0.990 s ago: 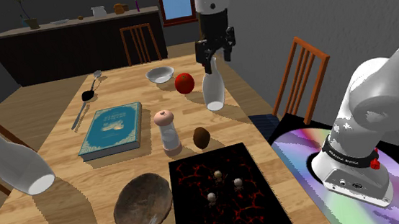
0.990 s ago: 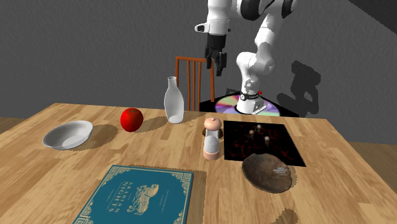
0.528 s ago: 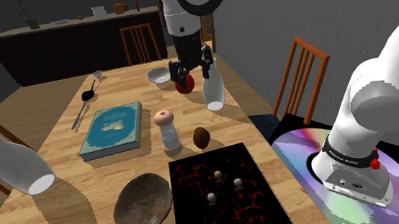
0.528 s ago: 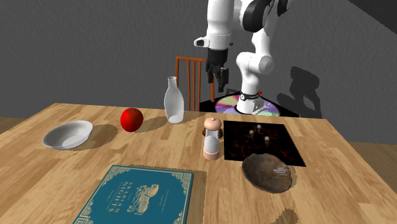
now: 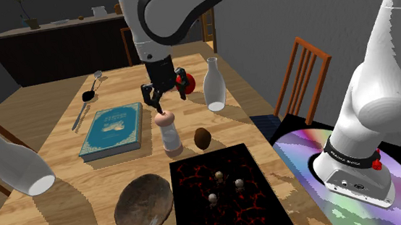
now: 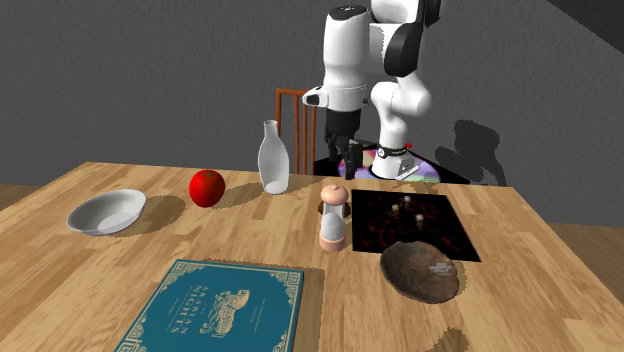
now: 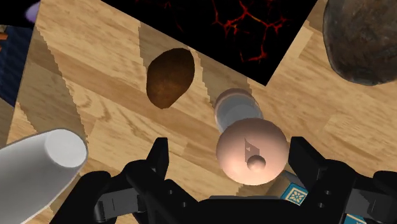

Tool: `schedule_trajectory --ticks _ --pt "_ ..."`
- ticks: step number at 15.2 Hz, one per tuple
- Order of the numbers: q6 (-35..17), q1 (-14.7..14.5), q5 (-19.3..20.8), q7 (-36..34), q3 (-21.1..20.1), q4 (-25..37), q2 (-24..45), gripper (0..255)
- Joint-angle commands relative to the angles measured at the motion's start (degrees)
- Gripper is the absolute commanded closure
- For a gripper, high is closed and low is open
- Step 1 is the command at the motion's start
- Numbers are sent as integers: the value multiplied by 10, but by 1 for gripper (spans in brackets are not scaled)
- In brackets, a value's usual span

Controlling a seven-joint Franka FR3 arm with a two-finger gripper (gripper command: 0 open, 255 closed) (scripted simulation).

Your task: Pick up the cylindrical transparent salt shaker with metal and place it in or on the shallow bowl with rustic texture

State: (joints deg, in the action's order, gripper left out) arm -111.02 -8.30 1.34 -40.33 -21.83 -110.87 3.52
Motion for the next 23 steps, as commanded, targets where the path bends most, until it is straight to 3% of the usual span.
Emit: schedule_trajectory --ticks 1,10,17,18,23 --pt "-2 -10 12 -25 -6 38 45 0" --pt "-58 -15 23 -37 -5 8 73 0" --pt "-57 -15 23 -37 -5 8 73 0" --pt "-57 -15 23 -37 -5 8 73 255" --pt "-57 -15 23 -37 -5 8 73 255"
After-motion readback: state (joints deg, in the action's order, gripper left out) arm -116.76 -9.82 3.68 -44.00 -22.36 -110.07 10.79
